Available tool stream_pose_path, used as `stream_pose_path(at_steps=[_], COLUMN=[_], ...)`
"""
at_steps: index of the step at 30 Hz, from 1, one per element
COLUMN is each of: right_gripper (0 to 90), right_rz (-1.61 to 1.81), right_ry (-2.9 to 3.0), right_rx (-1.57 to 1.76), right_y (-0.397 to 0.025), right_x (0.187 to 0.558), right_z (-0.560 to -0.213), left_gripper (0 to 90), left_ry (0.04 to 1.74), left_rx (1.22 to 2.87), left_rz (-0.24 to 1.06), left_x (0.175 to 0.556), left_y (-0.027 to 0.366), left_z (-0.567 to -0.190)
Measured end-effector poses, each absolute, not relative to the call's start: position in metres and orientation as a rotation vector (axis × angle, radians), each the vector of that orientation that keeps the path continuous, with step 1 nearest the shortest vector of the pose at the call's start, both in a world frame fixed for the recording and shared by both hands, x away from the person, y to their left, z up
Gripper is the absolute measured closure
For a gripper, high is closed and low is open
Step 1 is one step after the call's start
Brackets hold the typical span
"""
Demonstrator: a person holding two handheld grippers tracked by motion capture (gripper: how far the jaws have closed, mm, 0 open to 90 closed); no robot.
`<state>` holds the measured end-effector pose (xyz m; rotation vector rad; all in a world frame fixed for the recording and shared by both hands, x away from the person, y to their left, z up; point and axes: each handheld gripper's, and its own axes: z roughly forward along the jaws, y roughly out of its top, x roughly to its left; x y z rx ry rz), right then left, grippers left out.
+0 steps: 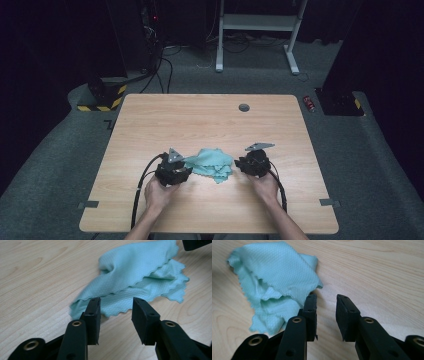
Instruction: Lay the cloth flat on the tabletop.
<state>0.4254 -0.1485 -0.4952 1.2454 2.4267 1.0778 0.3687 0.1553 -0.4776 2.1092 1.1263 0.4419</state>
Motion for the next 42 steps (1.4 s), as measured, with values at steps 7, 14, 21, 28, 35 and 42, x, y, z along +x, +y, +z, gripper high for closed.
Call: stream_pose_path(at_steps=[7, 14, 21, 28, 35, 42], right_gripper=[74.1, 74.1, 76.1, 89.9, 90.0, 90.0], right_rz=[1.168, 1.109, 1.031, 1.008, 1.067, 1.129], right_ry=[2.511, 2.589, 2.592, 2.550, 2.520, 2.453], right_rx=[1.016, 0.935, 0.942, 0.943, 0.969, 1.001], right_y=[-0.125, -0.095, -0.085, -0.084, -0.089, -0.104], right_x=[0.401, 0.400, 0.402, 0.405, 0.405, 0.410], right_z=[-0.483, -0.495, -0.501, -0.502, -0.495, -0.480], left_gripper=[56.1, 57.0, 60.6, 70.2, 89.0, 90.0], left_ry=[1.028, 0.971, 0.939, 0.909, 0.892, 0.879], left_rx=[2.156, 2.248, 2.289, 2.329, 2.343, 2.293], left_rz=[0.381, 0.353, 0.381, 0.424, 0.437, 0.446], left_x=[0.366, 0.374, 0.378, 0.381, 0.383, 0.378], left_y=[0.129, 0.099, 0.084, 0.074, 0.073, 0.087], left_z=[-0.481, -0.498, -0.503, -0.507, -0.506, -0.491])
